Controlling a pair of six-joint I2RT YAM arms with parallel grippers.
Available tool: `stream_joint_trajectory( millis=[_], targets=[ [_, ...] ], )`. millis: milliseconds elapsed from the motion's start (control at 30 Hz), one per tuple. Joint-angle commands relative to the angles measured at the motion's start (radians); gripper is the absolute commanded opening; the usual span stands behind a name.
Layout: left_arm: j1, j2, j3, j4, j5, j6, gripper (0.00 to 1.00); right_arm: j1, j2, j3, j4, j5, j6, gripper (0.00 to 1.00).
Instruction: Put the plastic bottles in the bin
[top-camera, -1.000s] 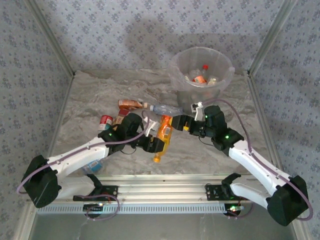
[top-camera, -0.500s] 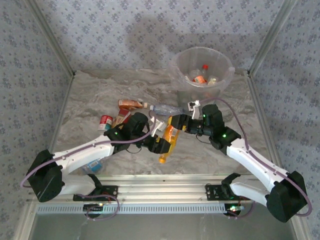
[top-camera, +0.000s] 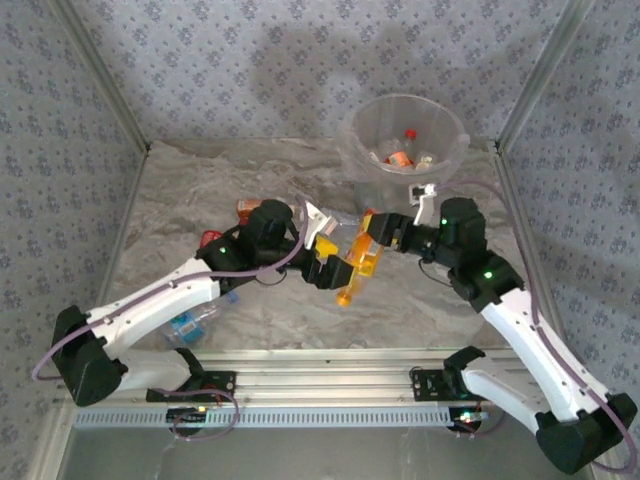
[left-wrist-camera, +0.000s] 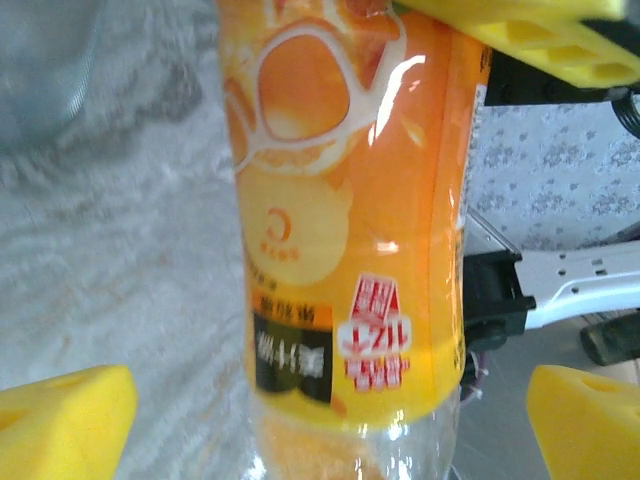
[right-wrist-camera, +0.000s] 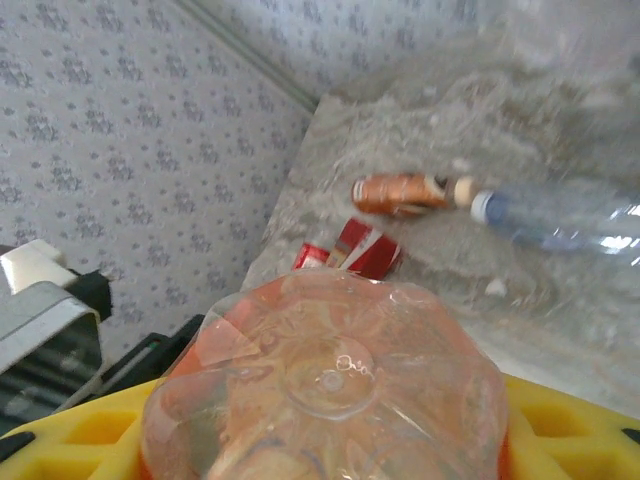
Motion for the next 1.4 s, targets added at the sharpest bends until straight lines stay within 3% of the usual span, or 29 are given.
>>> stream_joint_trajectory(
  millis=[0, 267, 500, 733, 933, 1200, 1367],
  targets=[
    [-0.006, -0.036, 0.066, -0.039, -0.058, 0.127, 1.0, -0.026, -0.025, 0.13, -0.163, 0.091, -0.121, 0.56],
    [-0.004, -0.119, 0.02, 0.129, -0.177, 0.209, 1.0, -0.053, 0.04, 0.41, -0.273, 0.284, -0.239, 0.57],
    [-0.004, -0.209, -0.084, 0.276, -0.232, 0.227, 1.0, -0.059, 0.146, 0.599, -0.256, 0.491, -0.368, 0.56],
    [-0.003, -0.261, -0.124, 0.276, -0.266, 0.233, 1.0, -0.083, 0.333, 0.825, -0.259, 0.615, -0.514, 0.55],
    [-0.003, -0.248, -0.099, 0.209, -0.351, 0.181, 1.0, -0.115, 0.439, 0.843, -0.146, 0.707, -0.541, 0.53],
    [-0.003, -0.222, -0.087, 0.174, -0.367, 0.18, 1.0, -0.178, 0.591, 0.972, -0.132, 0.702, -0.57, 0.53],
    [-0.003, -0.204, -0.079, 0.157, -0.362, 0.188, 1.0, -0.246, 0.658, 1.009, -0.079, 0.655, -0.507, 0.53]
  ],
)
